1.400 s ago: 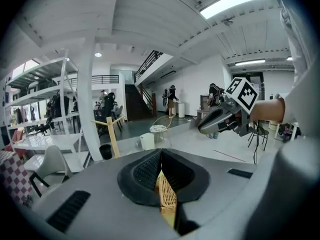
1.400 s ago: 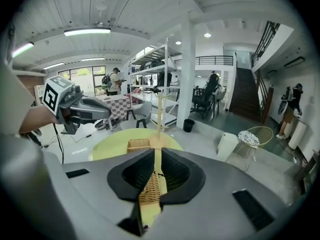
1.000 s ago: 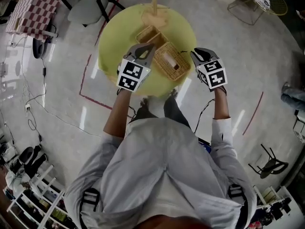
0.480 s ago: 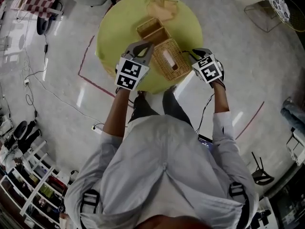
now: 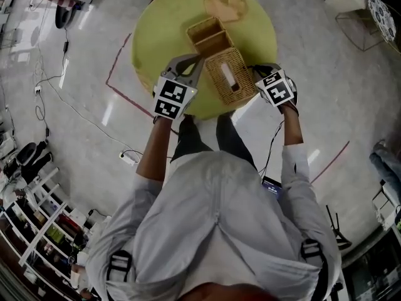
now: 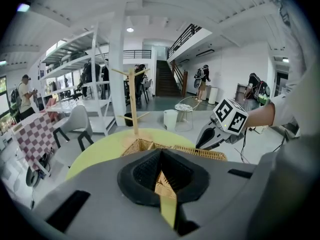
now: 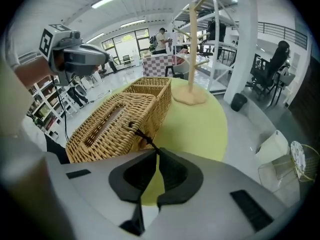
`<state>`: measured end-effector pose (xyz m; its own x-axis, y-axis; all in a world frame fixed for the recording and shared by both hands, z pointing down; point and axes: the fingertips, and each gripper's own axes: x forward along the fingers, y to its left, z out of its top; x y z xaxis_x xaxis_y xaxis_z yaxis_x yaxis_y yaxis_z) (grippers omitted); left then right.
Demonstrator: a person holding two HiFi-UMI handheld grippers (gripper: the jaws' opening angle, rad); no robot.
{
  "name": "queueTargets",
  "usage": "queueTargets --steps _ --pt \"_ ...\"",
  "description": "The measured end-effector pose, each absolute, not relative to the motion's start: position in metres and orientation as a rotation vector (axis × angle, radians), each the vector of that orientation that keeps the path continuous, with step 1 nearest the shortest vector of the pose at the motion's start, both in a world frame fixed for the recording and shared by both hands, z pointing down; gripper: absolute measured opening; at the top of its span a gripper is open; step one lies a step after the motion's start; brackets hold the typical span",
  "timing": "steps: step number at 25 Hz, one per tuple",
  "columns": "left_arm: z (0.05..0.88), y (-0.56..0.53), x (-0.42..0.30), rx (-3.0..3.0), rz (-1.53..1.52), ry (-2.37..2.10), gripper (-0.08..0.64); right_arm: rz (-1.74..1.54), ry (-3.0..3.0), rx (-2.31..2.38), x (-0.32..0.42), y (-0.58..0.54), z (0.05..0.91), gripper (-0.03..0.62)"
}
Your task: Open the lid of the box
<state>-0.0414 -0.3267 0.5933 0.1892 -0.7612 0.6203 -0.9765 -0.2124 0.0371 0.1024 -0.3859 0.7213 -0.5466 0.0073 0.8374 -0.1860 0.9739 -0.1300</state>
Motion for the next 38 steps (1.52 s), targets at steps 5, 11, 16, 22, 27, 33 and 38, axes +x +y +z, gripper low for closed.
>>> queueTargets --steps 5,11,16,22,27,33,38 --pt "0.59 -0.323 -0.043 2.057 0.672 -1.619 0.029 0.244 -2.169 0.155 0.1 -0.389 0.709 0.023" --pt "0.574 -0.322 -0.048 2.121 0.653 -1.604 0.029 0.26 -2.202 0.212 0.093 -0.386 0.681 0.023" --pt "0.553 -0.317 -0.054 2.186 0.626 -1.593 0.029 0.259 -2.214 0.278 0.088 -0.376 0.654 0.023" --pt "0.533 -0.307 -0.064 2.274 0.589 -1.57 0.029 0.224 -2.222 0.394 0.082 -0.365 0.618 0.023" --pt "0.512 -0.291 -0.072 2.335 0.551 -1.559 0.029 0.178 -2.228 0.451 0.072 -0.346 0.584 0.023" --pt "0.494 -0.267 -0.086 2.387 0.5 -1.539 0.029 0.133 -2.234 0.493 0.053 -0.313 0.557 0.023" --pt "0.484 -0.243 -0.098 2.427 0.469 -1.519 0.029 0.11 -2.245 0.522 0.031 -0.283 0.542 0.023"
